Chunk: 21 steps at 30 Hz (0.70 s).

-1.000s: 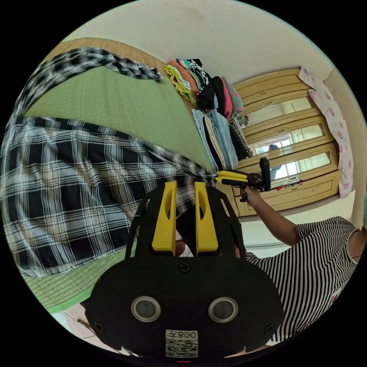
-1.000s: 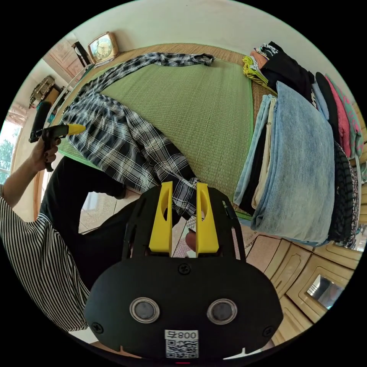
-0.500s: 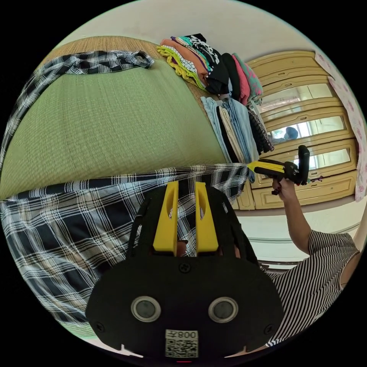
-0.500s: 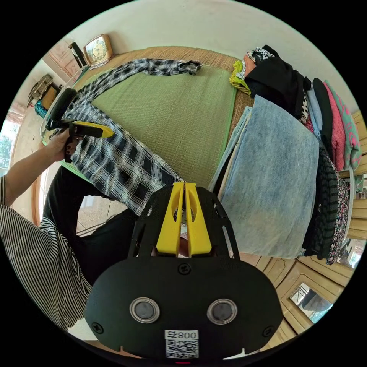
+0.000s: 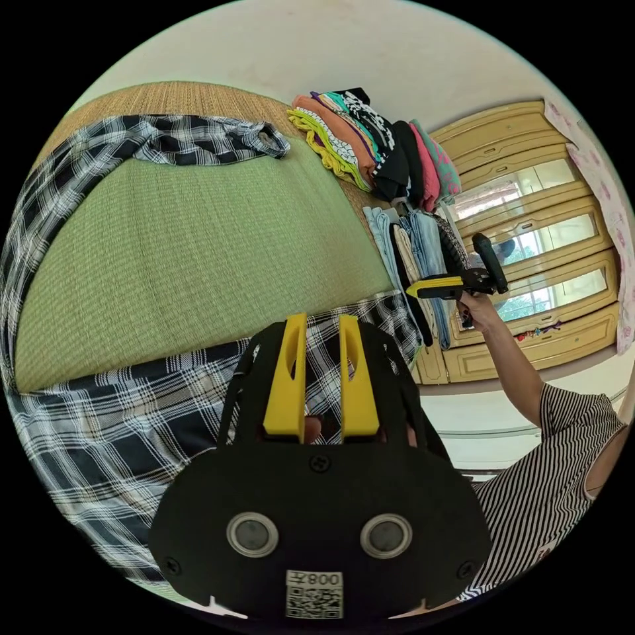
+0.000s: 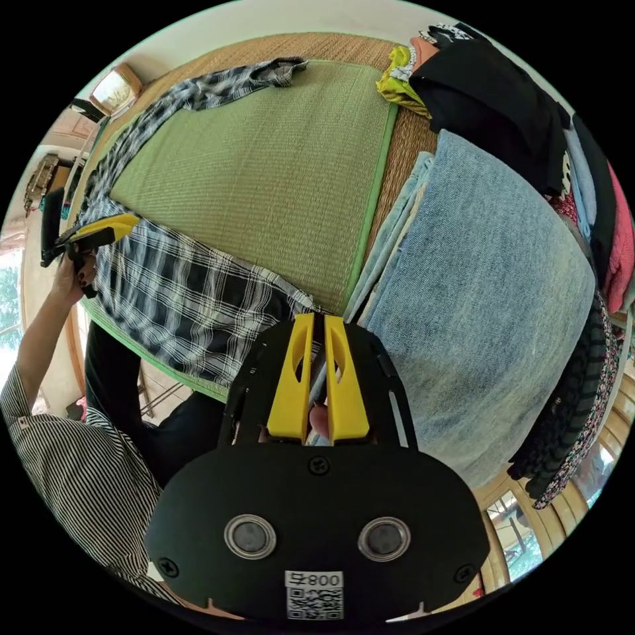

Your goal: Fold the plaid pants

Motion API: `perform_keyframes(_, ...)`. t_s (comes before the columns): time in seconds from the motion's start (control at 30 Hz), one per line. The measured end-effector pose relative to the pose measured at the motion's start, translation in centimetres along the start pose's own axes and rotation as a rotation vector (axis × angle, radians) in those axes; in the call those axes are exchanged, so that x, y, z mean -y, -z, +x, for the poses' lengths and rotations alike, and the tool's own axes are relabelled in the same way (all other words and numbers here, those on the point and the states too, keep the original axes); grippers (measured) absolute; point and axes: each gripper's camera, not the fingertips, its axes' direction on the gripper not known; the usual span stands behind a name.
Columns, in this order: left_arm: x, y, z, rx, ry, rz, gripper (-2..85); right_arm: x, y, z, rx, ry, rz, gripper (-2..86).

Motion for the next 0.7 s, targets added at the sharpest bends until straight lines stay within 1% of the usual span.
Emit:
perform_keyframes(0.03, 0.6, -0.2, 0.0, 0.011, -0.010, 0.006, 7.9, -0.5, 1.4, 1.0, 0.065, -0.019, 0.047, 8.0)
perform_keyframes(0.1, 3.5, -1.2, 0.3, 0.080, -0.066, 0.028, 8.5, -1.1, 3.9, 2.0, 0.123, -0.045, 0.158, 9.4)
perform_keyframes(0.2, 7.8, -3.2, 0.7, 0.202, -0.143, 0.036, 9.3, 0.3, 7.4, 0.5, 0.142, 0.024, 0.328, 10.2)
perform_keyframes(0.3, 11.5, -5.3, 0.4, 0.332, -0.182, 0.040, 9.8, 5.4, 8.4, -3.3, 0.105, 0.138, 0.418, 11.3)
perform_keyframes(0.4, 14.1, -7.1, -0.4, 0.454, -0.207, 0.041, 9.9, 12.2, 6.8, -7.2, 0.048, 0.241, 0.421, 11.5)
perform_keyframes(0.53, 16.3, -9.2, -1.4, 0.584, -0.261, 0.018, 9.6, 19.4, 3.2, -11.6, -0.108, 0.339, 0.398, 11.9)
perform_keyframes(0.63, 18.0, -11.7, -2.5, 0.662, -0.289, -0.053, 7.9, 21.8, 1.1, -12.9, -0.171, 0.374, 0.362, 10.3)
perform_keyframes(0.67, 18.5, -12.7, -2.9, 0.684, -0.288, -0.077, 6.3, 22.1, 0.6, -12.9, -0.179, 0.373, 0.351, 9.9)
perform_keyframes(0.7, 18.9, -13.6, -3.3, 0.700, -0.286, -0.097, 3.7, 22.5, -0.2, -12.7, -0.188, 0.364, 0.322, 7.4)
